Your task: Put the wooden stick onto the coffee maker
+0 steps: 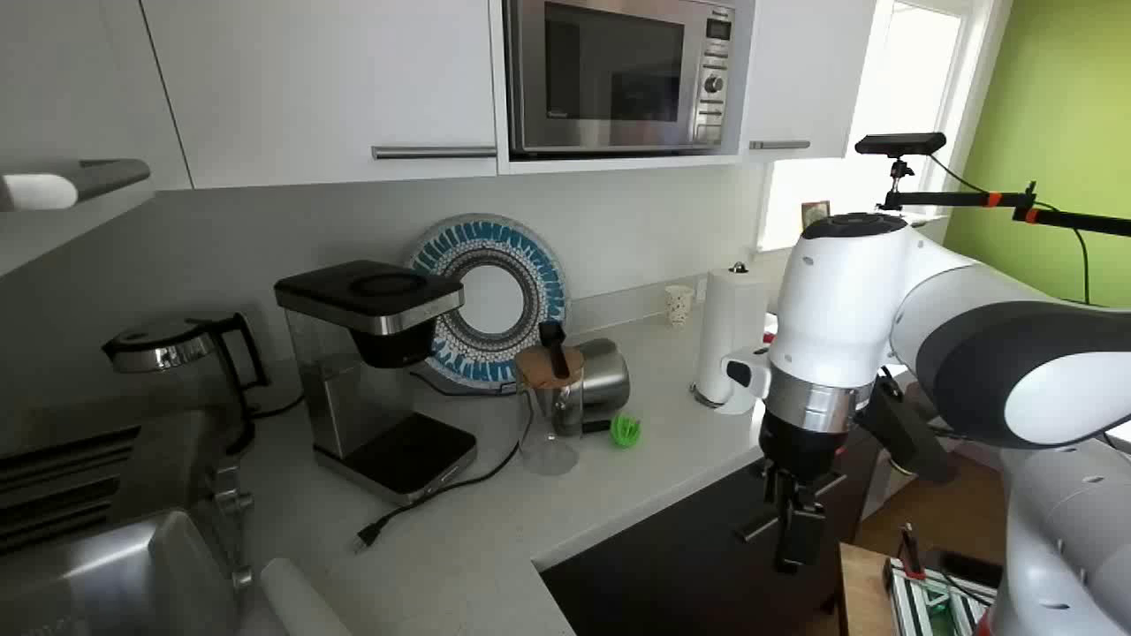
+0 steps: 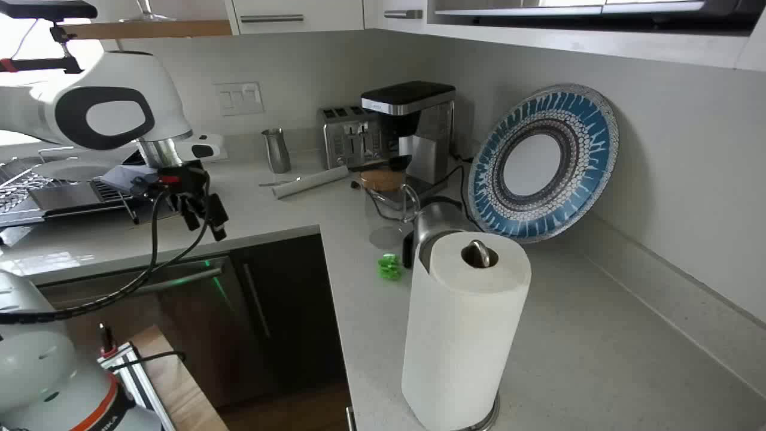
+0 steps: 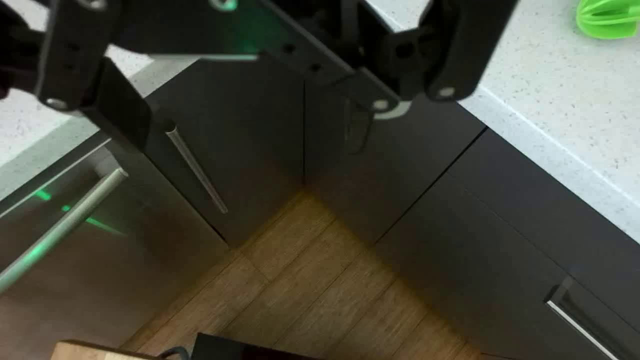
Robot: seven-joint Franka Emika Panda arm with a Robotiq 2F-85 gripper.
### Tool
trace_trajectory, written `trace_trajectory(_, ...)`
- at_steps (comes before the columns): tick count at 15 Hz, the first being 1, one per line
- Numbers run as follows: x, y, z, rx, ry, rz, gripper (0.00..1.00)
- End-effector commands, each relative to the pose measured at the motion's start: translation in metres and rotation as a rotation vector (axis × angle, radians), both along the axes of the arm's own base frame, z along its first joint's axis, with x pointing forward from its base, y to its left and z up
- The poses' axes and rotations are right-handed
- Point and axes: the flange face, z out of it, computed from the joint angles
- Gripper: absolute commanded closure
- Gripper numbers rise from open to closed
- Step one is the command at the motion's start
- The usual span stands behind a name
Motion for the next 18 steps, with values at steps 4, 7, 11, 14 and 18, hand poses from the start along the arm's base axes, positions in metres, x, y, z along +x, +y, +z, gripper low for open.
trace_trajectory(4, 0.0, 0.0, -0.004, -0.003, 0.011, -0.001, 0.0)
trace_trajectory(7, 0.009, -0.001, 0.001, -0.008, -0.052, -0.064, 0.0)
trace_trajectory(11, 0.048, 0.013, 0.024, 0.092, -0.105, 0.004, 0.0)
trace_trajectory(14, 0.073, 0.01, 0.044, 0.14, -0.07, 0.095, 0.0)
trace_trajectory(18, 0.076, 0.008, 0.054, 0.139, -0.088, 0.093, 0.0)
